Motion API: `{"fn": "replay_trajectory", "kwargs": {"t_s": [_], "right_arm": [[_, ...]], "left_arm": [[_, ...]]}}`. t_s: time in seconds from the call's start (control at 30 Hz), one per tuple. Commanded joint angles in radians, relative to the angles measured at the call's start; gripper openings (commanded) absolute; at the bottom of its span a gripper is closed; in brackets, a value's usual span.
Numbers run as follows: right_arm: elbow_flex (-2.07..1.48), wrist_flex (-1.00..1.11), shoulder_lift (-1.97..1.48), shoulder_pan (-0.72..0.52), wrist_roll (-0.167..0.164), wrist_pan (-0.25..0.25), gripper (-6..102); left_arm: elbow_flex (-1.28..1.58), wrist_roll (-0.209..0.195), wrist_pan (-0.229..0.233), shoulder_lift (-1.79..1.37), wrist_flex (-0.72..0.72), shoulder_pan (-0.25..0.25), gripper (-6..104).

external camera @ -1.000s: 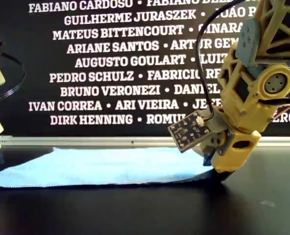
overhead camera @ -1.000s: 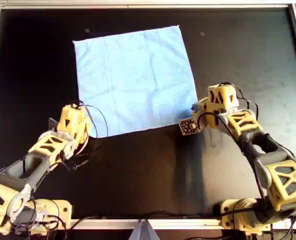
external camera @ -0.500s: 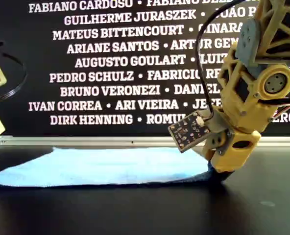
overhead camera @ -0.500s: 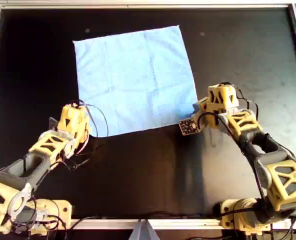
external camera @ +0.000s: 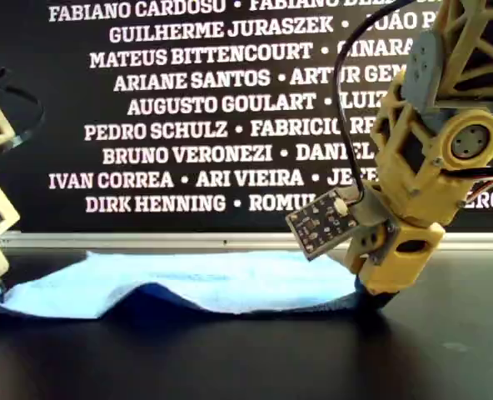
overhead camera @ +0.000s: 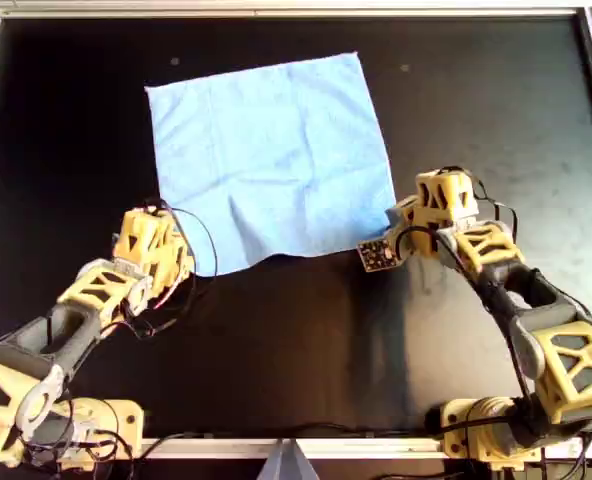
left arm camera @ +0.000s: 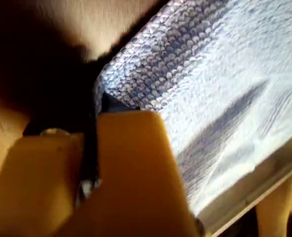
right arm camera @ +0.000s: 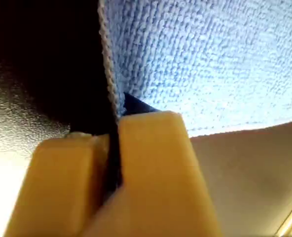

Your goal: Fold a cloth

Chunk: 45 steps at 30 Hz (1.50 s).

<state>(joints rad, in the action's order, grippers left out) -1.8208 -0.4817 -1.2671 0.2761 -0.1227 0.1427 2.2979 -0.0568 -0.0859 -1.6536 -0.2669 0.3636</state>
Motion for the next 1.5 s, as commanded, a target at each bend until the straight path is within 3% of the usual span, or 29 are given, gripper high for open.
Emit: {"fn": "replay_trajectory", "kwargs": {"t_s": [0.0, 0.77, 1.47], "right_arm": [[-0.031, 0.028, -0.074, -0.005, 0.008, 0.009, -2], [-0.405, 0.028, -0.387, -0.014, -0.002, -0.006, -2], [-0.405, 0.028, -0.41, -0.014, 0.005, -0.008, -2]], "left_arm": [[0.005, 0.002, -0.043, -0.009, -0.011, 0.015, -2], [0.009, 0.002, -0.026, -0.017, -0.014, -0.002, -2], [0.087, 0.003, -0.025, -0.124, -0.012, -0.002, -1]]}}
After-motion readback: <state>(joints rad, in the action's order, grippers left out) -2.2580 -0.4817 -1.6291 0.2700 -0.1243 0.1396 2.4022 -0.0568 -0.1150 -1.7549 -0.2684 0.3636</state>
